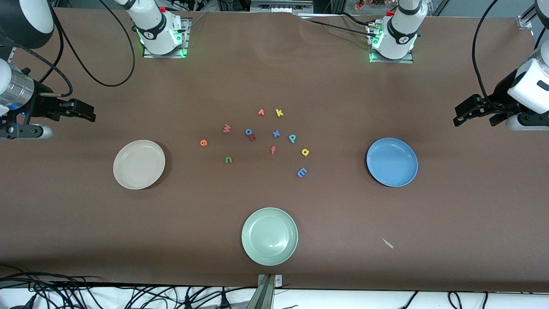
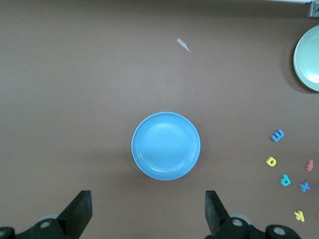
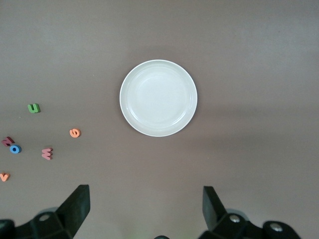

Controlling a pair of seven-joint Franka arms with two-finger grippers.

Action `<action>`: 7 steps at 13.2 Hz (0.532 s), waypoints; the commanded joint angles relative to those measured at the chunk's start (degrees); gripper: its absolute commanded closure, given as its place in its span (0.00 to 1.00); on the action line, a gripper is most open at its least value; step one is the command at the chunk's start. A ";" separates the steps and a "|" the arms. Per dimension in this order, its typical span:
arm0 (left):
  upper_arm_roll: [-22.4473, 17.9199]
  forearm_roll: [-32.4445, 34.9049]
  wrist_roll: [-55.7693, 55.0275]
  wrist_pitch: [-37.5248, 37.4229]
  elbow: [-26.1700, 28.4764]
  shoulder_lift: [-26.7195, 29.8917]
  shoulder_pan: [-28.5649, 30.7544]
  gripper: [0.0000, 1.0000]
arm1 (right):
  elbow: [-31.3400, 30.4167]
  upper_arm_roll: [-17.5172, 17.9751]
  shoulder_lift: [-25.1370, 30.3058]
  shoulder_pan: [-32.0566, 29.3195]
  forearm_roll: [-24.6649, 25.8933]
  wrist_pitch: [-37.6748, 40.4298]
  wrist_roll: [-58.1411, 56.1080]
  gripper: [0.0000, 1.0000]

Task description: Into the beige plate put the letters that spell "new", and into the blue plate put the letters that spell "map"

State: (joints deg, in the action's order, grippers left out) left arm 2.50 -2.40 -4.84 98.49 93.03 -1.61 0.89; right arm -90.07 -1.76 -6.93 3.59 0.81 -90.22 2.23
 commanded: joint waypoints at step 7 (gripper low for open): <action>2.34 -0.85 1.24 -4.18 -4.62 -1.82 0.78 0.00 | 0.16 0.09 0.07 -0.42 -0.99 -0.04 -0.65 0.00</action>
State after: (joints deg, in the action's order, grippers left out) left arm 4.92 -2.40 -4.74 95.85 90.24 -2.74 0.95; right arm -90.07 -1.76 -6.95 3.58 0.81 -90.22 2.20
